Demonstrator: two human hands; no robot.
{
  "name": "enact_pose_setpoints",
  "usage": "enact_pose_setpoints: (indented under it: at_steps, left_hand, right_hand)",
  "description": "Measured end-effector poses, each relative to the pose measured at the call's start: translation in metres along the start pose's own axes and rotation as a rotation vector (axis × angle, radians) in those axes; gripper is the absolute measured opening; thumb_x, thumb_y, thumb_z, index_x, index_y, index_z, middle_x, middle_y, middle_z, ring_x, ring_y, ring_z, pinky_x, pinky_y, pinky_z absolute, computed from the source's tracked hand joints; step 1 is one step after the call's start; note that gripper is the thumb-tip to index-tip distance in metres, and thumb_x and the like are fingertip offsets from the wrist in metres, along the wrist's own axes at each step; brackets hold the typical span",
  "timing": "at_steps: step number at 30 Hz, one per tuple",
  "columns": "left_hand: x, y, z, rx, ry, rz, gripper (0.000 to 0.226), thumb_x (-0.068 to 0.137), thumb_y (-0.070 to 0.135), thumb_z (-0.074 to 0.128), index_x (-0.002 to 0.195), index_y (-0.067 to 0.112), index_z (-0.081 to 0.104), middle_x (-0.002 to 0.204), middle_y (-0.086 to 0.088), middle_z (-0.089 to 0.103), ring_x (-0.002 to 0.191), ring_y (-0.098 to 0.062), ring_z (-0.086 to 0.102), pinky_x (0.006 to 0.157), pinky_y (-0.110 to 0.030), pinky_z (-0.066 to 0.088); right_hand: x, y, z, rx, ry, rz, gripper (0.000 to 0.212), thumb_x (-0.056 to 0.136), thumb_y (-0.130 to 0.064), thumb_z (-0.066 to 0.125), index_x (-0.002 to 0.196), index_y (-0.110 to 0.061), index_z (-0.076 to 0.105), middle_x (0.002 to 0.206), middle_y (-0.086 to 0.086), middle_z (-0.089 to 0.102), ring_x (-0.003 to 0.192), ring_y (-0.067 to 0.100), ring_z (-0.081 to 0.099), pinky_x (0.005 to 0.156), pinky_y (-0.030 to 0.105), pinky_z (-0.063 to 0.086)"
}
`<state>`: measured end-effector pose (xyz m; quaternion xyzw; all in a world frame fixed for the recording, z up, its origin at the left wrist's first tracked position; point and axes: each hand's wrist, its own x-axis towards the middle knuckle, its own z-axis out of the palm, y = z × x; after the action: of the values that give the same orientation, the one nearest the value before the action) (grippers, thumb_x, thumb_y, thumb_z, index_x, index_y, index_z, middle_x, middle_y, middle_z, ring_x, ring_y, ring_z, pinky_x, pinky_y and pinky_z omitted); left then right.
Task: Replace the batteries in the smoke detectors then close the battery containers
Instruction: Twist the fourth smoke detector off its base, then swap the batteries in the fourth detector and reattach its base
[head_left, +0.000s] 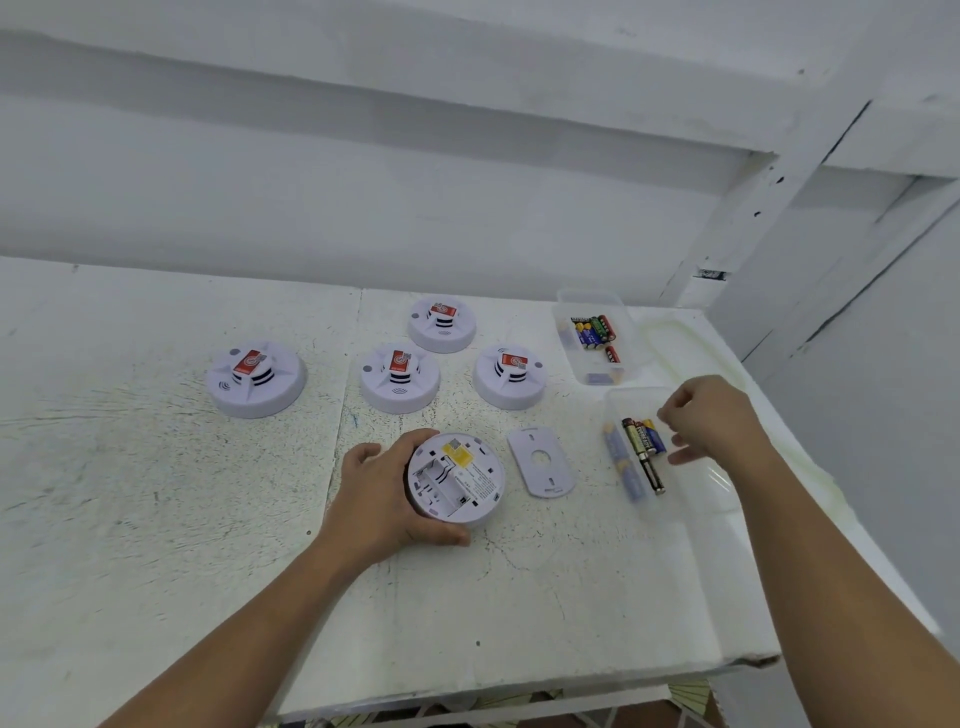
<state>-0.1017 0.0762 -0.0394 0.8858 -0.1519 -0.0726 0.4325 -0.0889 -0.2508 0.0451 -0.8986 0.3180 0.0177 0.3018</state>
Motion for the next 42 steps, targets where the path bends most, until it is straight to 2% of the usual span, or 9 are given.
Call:
enact_pose_setpoints:
  at_steps: [9, 17, 21, 24, 32, 35, 38, 40, 42]
  left_hand:
    - [0.003, 0.003, 0.002, 0.037, 0.084, -0.024, 0.084, 0.039, 0.068, 0.081, 0.109, 0.053, 0.037, 0.101, 0.039, 0.053, 0.107, 0.033, 0.021, 0.104, -0.025, 0.009]
    - [0.007, 0.007, 0.001, 0.092, 0.127, -0.046, 0.084, 0.043, 0.073, 0.076, 0.113, 0.051, 0.035, 0.099, 0.041, 0.053, 0.105, 0.033, 0.027, 0.109, -0.029, 0.006]
    - [0.008, 0.009, 0.0, 0.083, 0.126, -0.051, 0.086, 0.041, 0.078, 0.072, 0.114, 0.052, 0.034, 0.097, 0.041, 0.054, 0.106, 0.032, 0.029, 0.109, -0.028, 0.006]
    - [0.009, 0.008, -0.001, 0.07, 0.127, -0.058, 0.087, 0.04, 0.081, 0.071, 0.114, 0.053, 0.035, 0.098, 0.042, 0.055, 0.106, 0.031, 0.03, 0.108, -0.027, 0.006]
    - [0.01, 0.007, -0.001, 0.078, 0.129, -0.061, 0.091, 0.043, 0.076, 0.074, 0.12, 0.049, 0.035, 0.1, 0.042, 0.051, 0.105, 0.037, 0.02, 0.108, -0.026, 0.005]
    - [0.01, 0.005, 0.0, 0.074, 0.126, -0.05, 0.089, 0.042, 0.077, 0.073, 0.118, 0.05, 0.035, 0.101, 0.041, 0.053, 0.106, 0.033, 0.027, 0.108, -0.027, 0.005]
    - [0.011, 0.003, 0.001, 0.078, 0.116, -0.051, 0.089, 0.041, 0.08, 0.071, 0.118, 0.051, 0.035, 0.102, 0.041, 0.054, 0.106, 0.028, 0.035, 0.11, -0.028, 0.005]
    - [0.011, 0.002, 0.001, 0.088, 0.123, -0.056, 0.092, 0.04, 0.083, 0.069, 0.119, 0.051, 0.035, 0.102, 0.041, 0.054, 0.106, 0.027, 0.037, 0.111, -0.029, 0.005]
    - [0.011, 0.001, 0.001, 0.088, 0.122, -0.058, 0.095, 0.04, 0.084, 0.067, 0.121, 0.05, 0.035, 0.103, 0.041, 0.053, 0.105, 0.026, 0.038, 0.112, -0.03, 0.005]
  right_hand:
    - [0.051, -0.054, 0.0, 0.019, 0.183, -0.293, 0.011, 0.086, -0.003, 0.051, 0.082, -0.001, 0.061, 0.085, 0.013, 0.066, 0.073, 0.031, 0.066, 0.061, 0.033, 0.053]
    - [0.107, -0.082, 0.033, -0.325, 0.03, -0.372, 0.023, 0.082, 0.007, 0.049, 0.094, 0.008, 0.068, 0.102, 0.019, 0.068, 0.094, 0.034, 0.063, 0.075, 0.033, 0.05]
    - [0.12, -0.087, 0.045, -0.494, -0.038, -0.398, 0.012, 0.084, 0.004, 0.048, 0.077, -0.003, 0.055, 0.082, 0.012, 0.057, 0.082, 0.031, 0.055, 0.061, 0.029, 0.041]
    - [0.128, -0.088, 0.055, -0.574, -0.037, -0.434, 0.035, 0.086, -0.003, 0.05, 0.06, -0.014, 0.03, 0.062, 0.001, 0.036, 0.065, 0.024, 0.044, 0.059, 0.029, 0.034]
    - [0.135, -0.086, 0.068, -0.559, 0.059, -0.434, 0.037, 0.088, -0.003, 0.049, 0.059, -0.013, 0.029, 0.082, 0.01, 0.043, 0.071, 0.028, 0.049, 0.059, 0.029, 0.035]
    - [0.137, -0.086, 0.068, -0.519, 0.015, -0.4, 0.038, 0.088, -0.001, 0.047, 0.055, -0.012, 0.03, 0.058, 0.003, 0.038, 0.051, 0.016, 0.036, 0.045, 0.025, 0.025]
    - [0.14, -0.087, 0.059, -0.317, -0.01, -0.346, 0.016, 0.079, 0.004, 0.056, 0.068, -0.005, 0.051, 0.064, 0.007, 0.046, 0.063, 0.023, 0.05, 0.053, 0.026, 0.041]
    - [0.138, -0.087, 0.05, 0.116, -0.06, -0.193, 0.028, 0.079, 0.011, 0.055, 0.1, -0.005, 0.061, 0.088, 0.015, 0.056, 0.082, 0.031, 0.06, 0.076, 0.039, 0.056]
    - [0.127, -0.088, 0.037, 0.59, -0.165, -0.042, 0.037, 0.084, 0.016, 0.051, 0.113, -0.006, 0.055, 0.095, 0.016, 0.051, 0.081, 0.03, 0.06, 0.073, 0.039, 0.059]
